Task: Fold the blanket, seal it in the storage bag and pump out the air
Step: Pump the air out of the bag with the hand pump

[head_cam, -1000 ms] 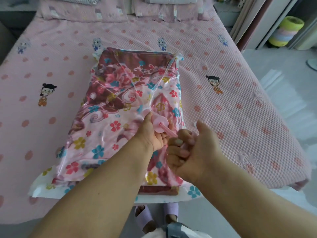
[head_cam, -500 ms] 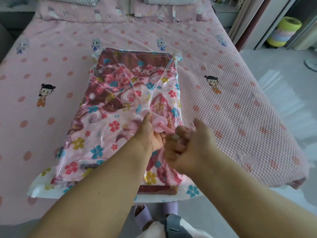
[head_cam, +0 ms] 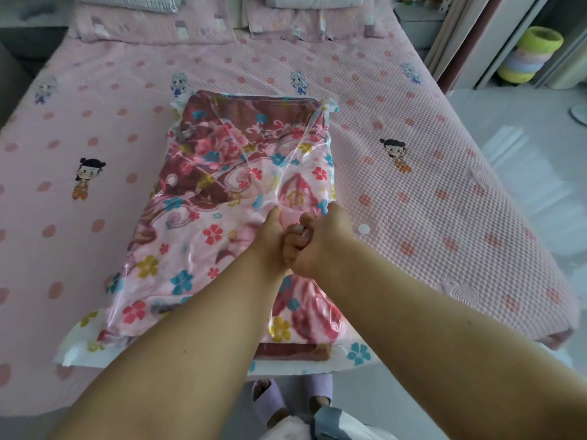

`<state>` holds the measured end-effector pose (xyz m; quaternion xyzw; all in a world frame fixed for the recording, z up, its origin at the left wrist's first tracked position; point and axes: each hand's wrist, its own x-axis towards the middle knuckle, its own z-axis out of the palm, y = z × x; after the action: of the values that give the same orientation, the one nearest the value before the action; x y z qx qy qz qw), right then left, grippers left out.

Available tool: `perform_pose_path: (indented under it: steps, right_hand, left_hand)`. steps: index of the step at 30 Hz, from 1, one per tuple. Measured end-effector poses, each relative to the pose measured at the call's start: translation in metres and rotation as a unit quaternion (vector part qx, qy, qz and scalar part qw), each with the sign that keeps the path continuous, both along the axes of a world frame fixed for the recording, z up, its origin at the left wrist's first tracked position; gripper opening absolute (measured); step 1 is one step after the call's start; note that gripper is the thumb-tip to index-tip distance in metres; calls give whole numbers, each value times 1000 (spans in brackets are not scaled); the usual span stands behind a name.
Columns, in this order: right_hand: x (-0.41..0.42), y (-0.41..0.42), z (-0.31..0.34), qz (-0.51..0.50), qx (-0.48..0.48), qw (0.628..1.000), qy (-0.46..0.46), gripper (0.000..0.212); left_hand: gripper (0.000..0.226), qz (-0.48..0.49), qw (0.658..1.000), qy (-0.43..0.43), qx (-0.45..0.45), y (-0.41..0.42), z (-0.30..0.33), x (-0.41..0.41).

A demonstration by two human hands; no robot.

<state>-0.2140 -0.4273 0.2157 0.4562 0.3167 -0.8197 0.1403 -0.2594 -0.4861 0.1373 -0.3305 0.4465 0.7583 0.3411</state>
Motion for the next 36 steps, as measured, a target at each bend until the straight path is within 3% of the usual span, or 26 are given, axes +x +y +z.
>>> perform_pose_path:
  steps: [2,4,9,11,13,16,18,22,25,28,32,34,36]
  right_hand:
    - [14,7,-2,34,25,998,51,60]
    - [36,12,10,28,-48,998,30,63]
    - [24,10,10,-18,-55,998,0,63]
    - [0,-1,5,-20,-32,999,-5,60]
    - [9,5,-4,18,21,998,62,62]
    - [49,17,13,35,-65,996,50,68]
    - [63,21,18,47,-34,998,23,67]
    - [20,6,2,16,-10,1000,11,65]
    - [23,11,-6,50,57,994,84,64]
    - [60,17,14,45,-41,997,55,68]
    - [57,16,14,2,-52,998,22,70]
    - [25,1,6,-9,-29,999,13,66]
    - [21,8,0,35,67,996,56,62]
  left_hand:
    - [64,-2,1000,8,9,0,-7,-2]
    - [53,7,1000,14,-1,-2,-8,-1]
    - [52,-10,999,12,-32,-5,-10,-5]
    - [62,-5,1000,10,-14,-2,-7,-5]
    - [75,-1,1000,3,1,-2,-11,-4]
    - [56,12,1000,6,10,-4,-11,-1]
    - [53,33,999,0,-21,-6,-13,-2]
    - [69,-7,1000,-2,-18,-1,-10,1]
    - [74,-17,1000,6,-12,-2,-18,-1]
    - [56,6,1000,9,-19,-5,-16,3]
    - [57,0,998,9,-58,-6,-15,1]
    - [57,-25,999,7,-45,-4,-10,1]
    - [56,-24,998,3,-57,-4,-8,1]
